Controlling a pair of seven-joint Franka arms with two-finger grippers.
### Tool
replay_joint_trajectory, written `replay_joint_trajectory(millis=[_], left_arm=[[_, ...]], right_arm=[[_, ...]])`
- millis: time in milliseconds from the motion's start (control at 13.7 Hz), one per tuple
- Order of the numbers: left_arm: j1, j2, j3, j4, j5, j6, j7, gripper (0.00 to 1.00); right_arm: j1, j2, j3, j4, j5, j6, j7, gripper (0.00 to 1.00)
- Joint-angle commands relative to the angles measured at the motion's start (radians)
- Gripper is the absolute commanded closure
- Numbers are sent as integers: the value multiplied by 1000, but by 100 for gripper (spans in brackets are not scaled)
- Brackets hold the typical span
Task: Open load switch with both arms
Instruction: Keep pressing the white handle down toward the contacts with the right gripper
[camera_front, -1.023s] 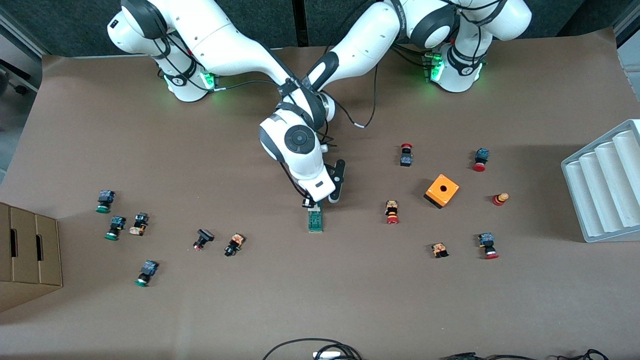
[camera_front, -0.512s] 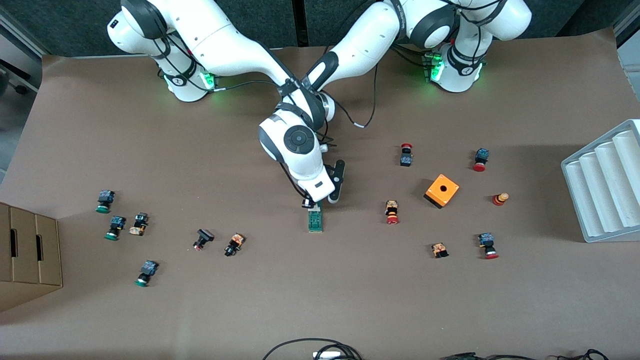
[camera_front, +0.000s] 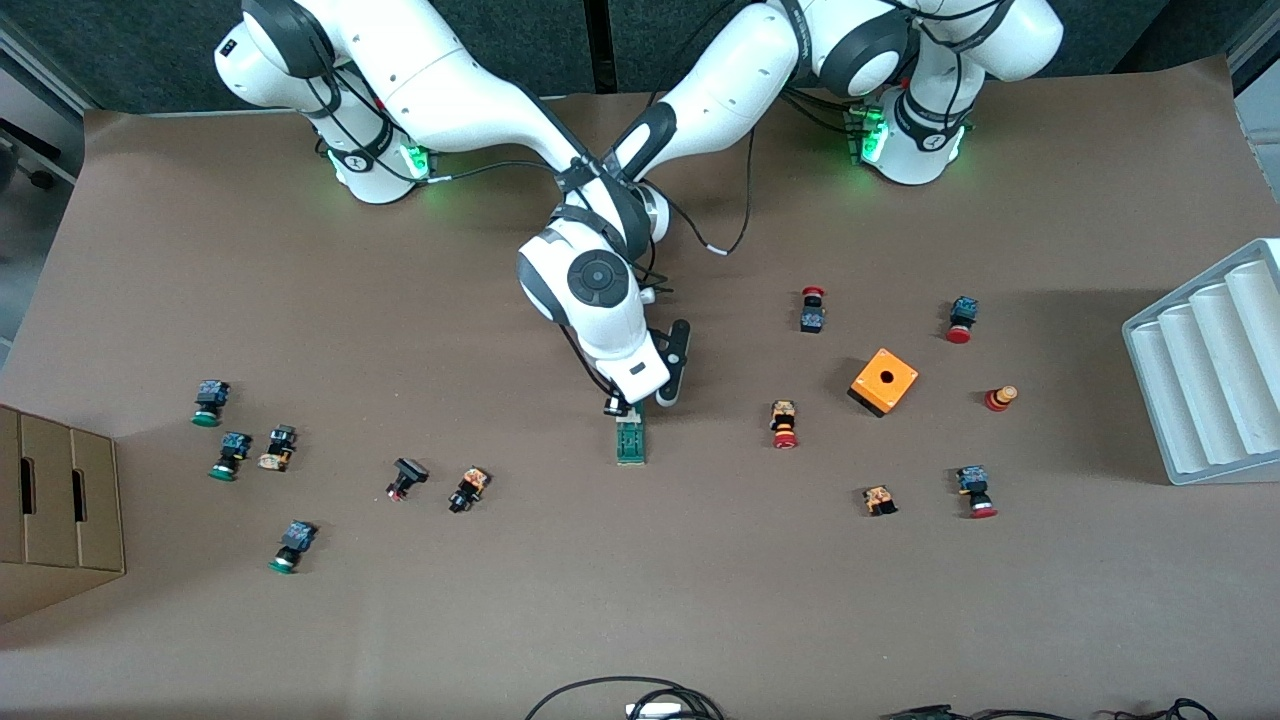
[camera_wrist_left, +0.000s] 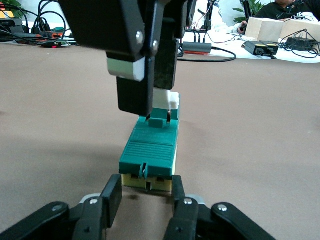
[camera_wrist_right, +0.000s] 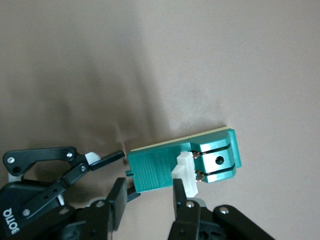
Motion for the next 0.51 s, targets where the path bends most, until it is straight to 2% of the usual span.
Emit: replay_joint_trajectory(millis=[0, 438], left_arm=[[-6, 17, 7, 2, -9, -11, -15, 54], [-6, 17, 7, 2, -9, -11, -15, 54]], right_arm=[[10, 12, -3, -21, -1, 40, 17, 55], [12, 15, -3, -23, -4, 44, 23, 55]])
